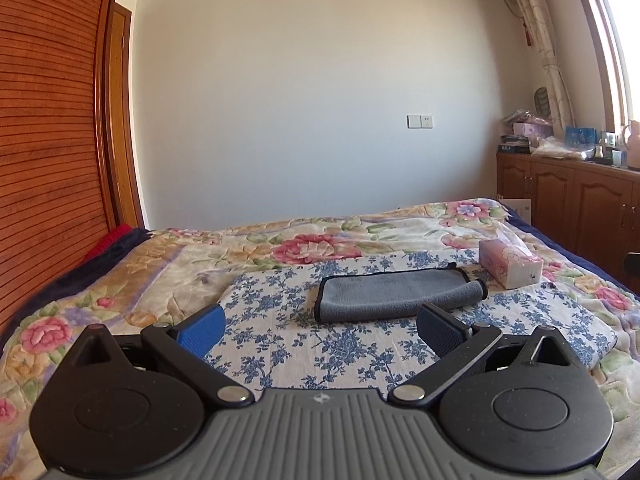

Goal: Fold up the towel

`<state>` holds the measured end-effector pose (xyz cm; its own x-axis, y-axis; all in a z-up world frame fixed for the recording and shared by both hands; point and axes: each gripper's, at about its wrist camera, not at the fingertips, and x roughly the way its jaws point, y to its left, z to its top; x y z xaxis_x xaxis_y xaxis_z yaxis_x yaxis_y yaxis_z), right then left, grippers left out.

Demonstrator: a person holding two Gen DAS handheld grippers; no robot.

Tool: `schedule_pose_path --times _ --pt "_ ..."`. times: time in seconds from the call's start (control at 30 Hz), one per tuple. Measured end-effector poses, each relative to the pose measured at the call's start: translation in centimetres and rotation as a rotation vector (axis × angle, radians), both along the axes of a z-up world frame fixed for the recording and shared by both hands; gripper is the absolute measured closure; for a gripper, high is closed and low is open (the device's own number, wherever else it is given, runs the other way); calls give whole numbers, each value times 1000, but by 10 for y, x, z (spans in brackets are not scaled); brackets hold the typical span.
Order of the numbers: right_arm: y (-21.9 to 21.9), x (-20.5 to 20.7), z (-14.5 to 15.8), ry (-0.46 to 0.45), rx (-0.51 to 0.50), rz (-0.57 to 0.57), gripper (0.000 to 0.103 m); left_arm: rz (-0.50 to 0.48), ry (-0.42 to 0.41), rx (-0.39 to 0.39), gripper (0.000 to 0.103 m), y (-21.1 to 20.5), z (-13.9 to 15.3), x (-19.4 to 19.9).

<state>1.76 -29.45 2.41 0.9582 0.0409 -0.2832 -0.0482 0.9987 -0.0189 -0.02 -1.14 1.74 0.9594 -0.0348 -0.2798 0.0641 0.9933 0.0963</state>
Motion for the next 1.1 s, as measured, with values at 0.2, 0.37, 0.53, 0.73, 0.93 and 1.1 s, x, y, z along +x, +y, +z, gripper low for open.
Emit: schedule_pose_path --times 0.2,0.37,0.53,0.73,0.93,1.1 --pt "1 -2 0 -16 -7 -6 0 -11 -21 -5 0 1 2 -2" --pt "2 -1 0 -19 -17 -8 0 -12 -22 -12 0 2 1 -3" --pt "-1 -2 -1 -16 -10 -14 0 -11 -20 -16 0 2 1 -2" --pt "0 -2 -1 -15 -10 -16 0 -12 -22 -10 0 3 0 -3" --pt "-1 -2 -1 -15 -10 -16 0 -13 -23 -8 0 2 0 -3" --pt "-1 -2 -1 -15 -10 -16 0 -15 -25 -6 0 2 -1 -3"
